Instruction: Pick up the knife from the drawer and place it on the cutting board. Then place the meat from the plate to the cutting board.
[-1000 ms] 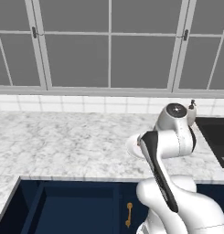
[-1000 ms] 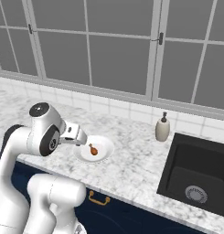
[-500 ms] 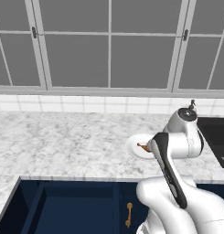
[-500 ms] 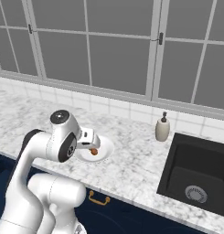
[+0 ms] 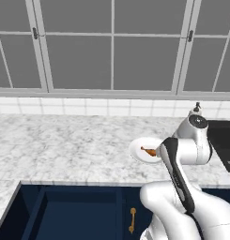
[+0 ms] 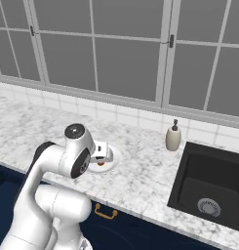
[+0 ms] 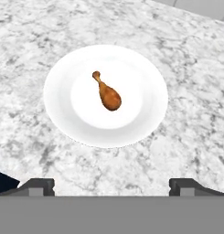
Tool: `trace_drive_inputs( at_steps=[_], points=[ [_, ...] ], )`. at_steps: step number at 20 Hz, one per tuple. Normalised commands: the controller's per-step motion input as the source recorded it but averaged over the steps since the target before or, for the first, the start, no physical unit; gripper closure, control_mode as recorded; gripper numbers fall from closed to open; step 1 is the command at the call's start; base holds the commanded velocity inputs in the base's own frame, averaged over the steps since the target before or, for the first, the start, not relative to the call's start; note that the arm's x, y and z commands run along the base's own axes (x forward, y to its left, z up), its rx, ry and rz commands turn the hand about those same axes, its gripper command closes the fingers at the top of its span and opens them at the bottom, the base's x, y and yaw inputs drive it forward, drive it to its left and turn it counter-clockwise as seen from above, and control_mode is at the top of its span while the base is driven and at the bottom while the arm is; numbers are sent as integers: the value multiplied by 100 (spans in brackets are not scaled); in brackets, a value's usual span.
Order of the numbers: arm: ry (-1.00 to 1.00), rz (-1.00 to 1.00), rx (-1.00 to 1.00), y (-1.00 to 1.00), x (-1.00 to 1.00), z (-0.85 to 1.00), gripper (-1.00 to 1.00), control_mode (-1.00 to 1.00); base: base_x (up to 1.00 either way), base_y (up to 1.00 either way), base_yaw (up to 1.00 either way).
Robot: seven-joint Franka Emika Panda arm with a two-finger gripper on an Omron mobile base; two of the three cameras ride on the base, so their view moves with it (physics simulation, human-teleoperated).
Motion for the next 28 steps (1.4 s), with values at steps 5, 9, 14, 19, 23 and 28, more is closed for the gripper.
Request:
trace_drive_inputs(
  at_steps=[5,9,14,19,23,28],
  points=[
    [16,14,2,5,65,-17,-100,-100,0,0,0],
    [3,6,2,0,54,-4,-100,-100,0,0,0],
    [0,0,0,2,34,-26,-100,-100,0,0,0],
    [0,0,0,7,23,-41,-100,-100,0,0,0],
    [0,0,0,4,25,-42,-100,-100,0,0,0],
    [0,0,0,0,26,-31,-100,-100,0,0,0]
  ],
)
